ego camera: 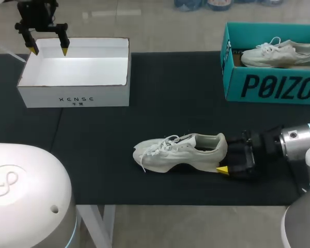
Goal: Take the shoe out of the shoebox, open the shoe tongue, remove and reinsert the insole, then place the shoe into the shoebox
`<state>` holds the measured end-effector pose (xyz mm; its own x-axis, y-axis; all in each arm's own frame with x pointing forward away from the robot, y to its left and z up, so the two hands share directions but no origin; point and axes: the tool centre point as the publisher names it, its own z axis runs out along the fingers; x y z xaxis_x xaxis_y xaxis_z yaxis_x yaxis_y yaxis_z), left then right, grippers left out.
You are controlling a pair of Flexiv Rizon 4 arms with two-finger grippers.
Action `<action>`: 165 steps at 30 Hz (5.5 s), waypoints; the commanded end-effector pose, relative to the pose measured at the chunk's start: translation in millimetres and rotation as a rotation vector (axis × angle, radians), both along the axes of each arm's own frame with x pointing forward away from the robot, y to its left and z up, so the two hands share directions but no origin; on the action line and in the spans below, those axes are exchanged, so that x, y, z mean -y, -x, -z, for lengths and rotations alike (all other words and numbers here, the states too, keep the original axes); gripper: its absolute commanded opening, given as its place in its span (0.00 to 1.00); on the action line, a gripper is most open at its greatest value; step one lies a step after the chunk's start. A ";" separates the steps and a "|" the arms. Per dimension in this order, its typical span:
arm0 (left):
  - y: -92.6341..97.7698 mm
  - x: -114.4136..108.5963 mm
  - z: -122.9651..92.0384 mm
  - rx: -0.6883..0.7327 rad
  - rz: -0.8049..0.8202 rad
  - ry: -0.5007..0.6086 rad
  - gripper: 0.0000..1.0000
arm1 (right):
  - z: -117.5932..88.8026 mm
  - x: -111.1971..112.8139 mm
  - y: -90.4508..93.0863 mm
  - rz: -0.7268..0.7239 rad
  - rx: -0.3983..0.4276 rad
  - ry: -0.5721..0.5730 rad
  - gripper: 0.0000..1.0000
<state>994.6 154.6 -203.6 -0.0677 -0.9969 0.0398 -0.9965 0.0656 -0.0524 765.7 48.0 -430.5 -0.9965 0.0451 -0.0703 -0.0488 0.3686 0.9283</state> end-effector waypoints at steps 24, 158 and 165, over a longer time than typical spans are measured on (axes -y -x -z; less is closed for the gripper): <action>1.0 0.0 -0.3 0.001 0.000 -0.002 1.00 | 6.7 -12.5 -6.5 0.011 -0.003 -0.013 0.00; 234.3 305.5 119.3 -0.058 -0.160 -0.079 1.00 | 6.7 -12.5 -6.5 0.011 -0.003 -0.013 0.00; 225.8 318.8 92.3 0.006 -0.110 -0.054 1.00 | 6.7 -12.5 -6.5 0.011 -0.003 -0.013 0.00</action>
<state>771.5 -164.7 -310.5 0.0485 -0.9988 -0.0102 -0.9979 -0.0480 -0.0425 772.2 58.8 -434.3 -0.9964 0.0544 -0.0654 -0.0419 0.3558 0.9336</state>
